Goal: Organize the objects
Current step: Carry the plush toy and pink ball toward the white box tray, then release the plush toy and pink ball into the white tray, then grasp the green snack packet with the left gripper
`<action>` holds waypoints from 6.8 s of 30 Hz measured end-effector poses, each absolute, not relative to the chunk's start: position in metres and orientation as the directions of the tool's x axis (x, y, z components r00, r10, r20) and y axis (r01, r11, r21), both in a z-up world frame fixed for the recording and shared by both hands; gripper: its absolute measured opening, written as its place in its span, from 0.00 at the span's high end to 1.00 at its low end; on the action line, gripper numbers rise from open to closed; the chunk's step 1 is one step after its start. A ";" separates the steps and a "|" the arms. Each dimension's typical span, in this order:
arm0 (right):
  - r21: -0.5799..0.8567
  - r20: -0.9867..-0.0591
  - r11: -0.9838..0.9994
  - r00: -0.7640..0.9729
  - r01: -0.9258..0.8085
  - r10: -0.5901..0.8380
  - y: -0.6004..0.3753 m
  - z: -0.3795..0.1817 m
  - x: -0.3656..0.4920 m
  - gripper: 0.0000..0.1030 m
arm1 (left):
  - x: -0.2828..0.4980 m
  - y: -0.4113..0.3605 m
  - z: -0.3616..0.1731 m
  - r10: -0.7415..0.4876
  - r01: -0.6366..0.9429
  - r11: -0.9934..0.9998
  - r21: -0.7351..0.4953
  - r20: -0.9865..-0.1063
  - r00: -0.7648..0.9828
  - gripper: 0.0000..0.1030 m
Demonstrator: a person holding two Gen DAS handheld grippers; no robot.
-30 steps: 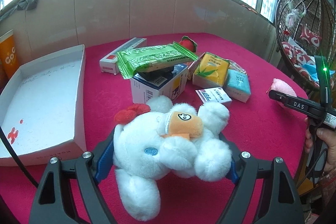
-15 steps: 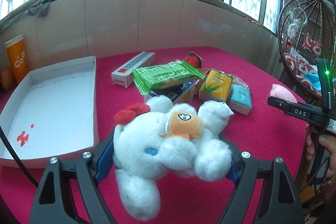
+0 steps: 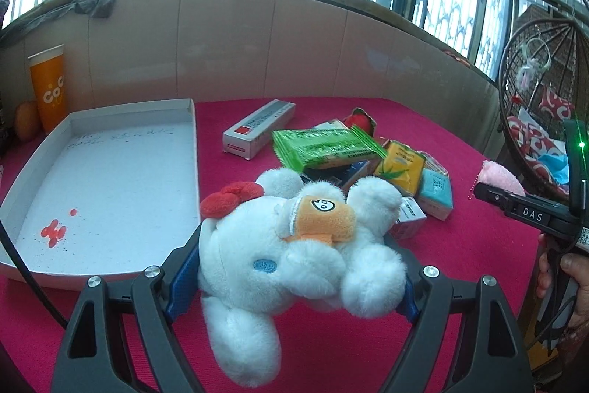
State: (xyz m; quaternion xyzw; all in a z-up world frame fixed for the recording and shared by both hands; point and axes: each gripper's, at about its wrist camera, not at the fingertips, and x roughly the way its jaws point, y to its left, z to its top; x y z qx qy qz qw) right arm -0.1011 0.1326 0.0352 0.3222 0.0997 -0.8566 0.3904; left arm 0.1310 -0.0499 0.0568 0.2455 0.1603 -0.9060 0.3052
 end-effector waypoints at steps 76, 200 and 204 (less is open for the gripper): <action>0.015 -0.591 -0.170 -0.128 0.985 -0.796 -0.110 0.093 0.065 0.49 | 0.236 -0.207 0.104 -0.666 0.856 -0.503 -0.115 -0.580 -0.469 0.18; 0.227 -0.507 -0.806 -0.640 0.547 -0.578 0.116 0.033 -0.140 0.00 | 0.039 -0.093 0.064 -0.197 0.238 -0.971 0.028 -0.656 -0.728 0.60; 0.210 -0.502 -0.804 -0.645 0.556 -0.577 0.114 0.034 -0.137 0.00 | 0.054 -0.085 0.061 -0.214 0.293 -0.956 -0.019 -0.639 -0.739 0.62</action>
